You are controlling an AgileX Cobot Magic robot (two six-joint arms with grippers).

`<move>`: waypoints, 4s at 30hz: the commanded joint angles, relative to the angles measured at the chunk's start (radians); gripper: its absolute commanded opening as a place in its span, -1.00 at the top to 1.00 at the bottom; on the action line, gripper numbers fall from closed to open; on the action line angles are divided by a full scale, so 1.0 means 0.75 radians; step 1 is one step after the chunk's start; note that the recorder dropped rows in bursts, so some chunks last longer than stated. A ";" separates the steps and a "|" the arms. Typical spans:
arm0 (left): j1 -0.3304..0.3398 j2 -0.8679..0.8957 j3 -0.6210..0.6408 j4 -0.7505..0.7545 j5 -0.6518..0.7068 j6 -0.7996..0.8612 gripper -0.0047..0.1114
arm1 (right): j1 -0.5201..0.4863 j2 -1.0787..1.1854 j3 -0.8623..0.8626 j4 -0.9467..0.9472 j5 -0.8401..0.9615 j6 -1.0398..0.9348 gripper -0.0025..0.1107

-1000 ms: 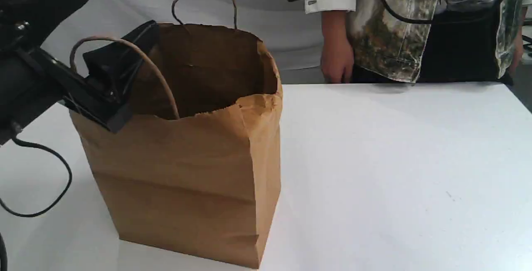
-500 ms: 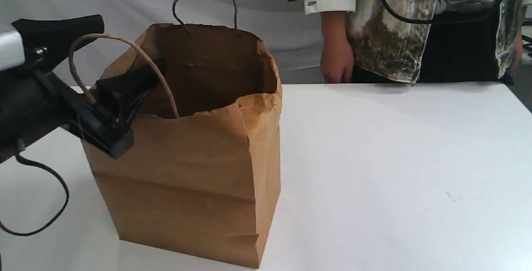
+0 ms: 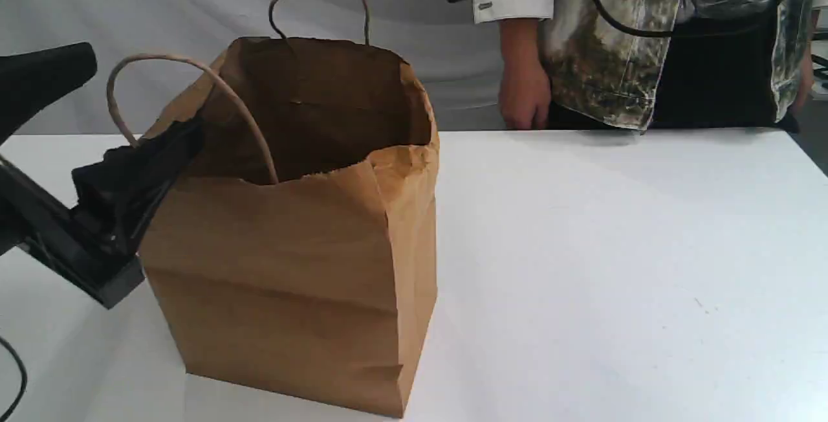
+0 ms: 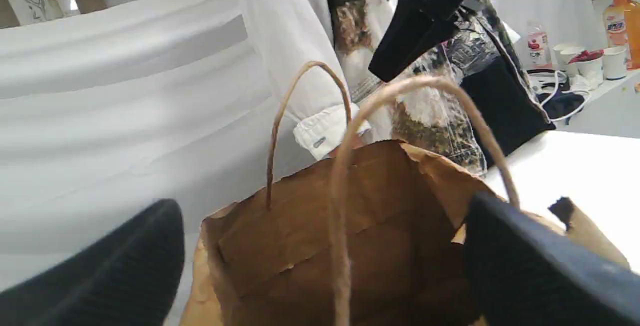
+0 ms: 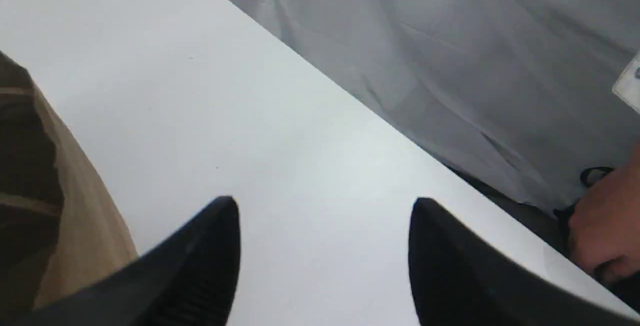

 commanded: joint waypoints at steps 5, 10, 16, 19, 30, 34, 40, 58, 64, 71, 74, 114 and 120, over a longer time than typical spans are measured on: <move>0.002 -0.177 0.097 -0.008 -0.006 -0.042 -0.42 | -0.007 -0.006 0.009 -0.036 -0.012 0.026 0.17; 0.002 -0.313 0.195 -0.008 -0.043 -0.045 -0.42 | -0.012 -0.021 0.009 -0.039 0.013 0.036 0.19; 0.002 -0.514 0.313 -0.008 -0.061 -0.048 -0.42 | -0.012 -0.059 0.009 -0.071 0.101 0.065 0.25; 0.002 -0.631 0.359 -0.008 -0.068 -0.090 -0.42 | -0.021 -0.072 0.015 -0.087 0.157 0.099 0.28; 0.002 -1.135 0.521 0.139 -0.208 -0.172 -0.42 | -0.123 -0.402 0.701 -0.114 -0.454 0.094 0.39; 0.002 -1.243 0.541 0.126 -0.194 -0.198 -0.42 | -0.135 -0.628 1.105 -0.114 -0.965 0.091 0.39; 0.002 -1.270 0.541 0.154 -0.144 -0.246 -0.42 | -0.097 -0.955 1.753 -0.108 -1.843 0.152 0.42; 0.002 -1.270 0.541 0.247 -0.077 -0.280 -0.42 | -0.082 -1.413 2.654 -0.886 -2.742 0.628 0.42; 0.002 -1.270 0.541 0.247 -0.051 -0.281 -0.42 | -0.082 -1.660 2.797 -0.869 -2.832 0.634 0.42; 0.002 -1.270 0.541 0.247 -0.004 -0.246 -0.42 | -0.082 -2.067 2.797 -0.857 -2.712 0.647 0.42; 0.002 -1.270 0.541 0.247 0.002 -0.276 -0.42 | -0.082 -2.179 2.797 -0.857 -2.579 0.710 0.42; 0.002 -1.270 0.541 0.238 0.178 -0.641 -0.42 | -0.078 -2.258 2.797 -0.850 -1.906 1.136 0.42; 0.002 -1.270 0.541 0.238 0.178 -0.641 -0.42 | -0.071 -2.452 2.797 -0.894 -1.298 1.238 0.42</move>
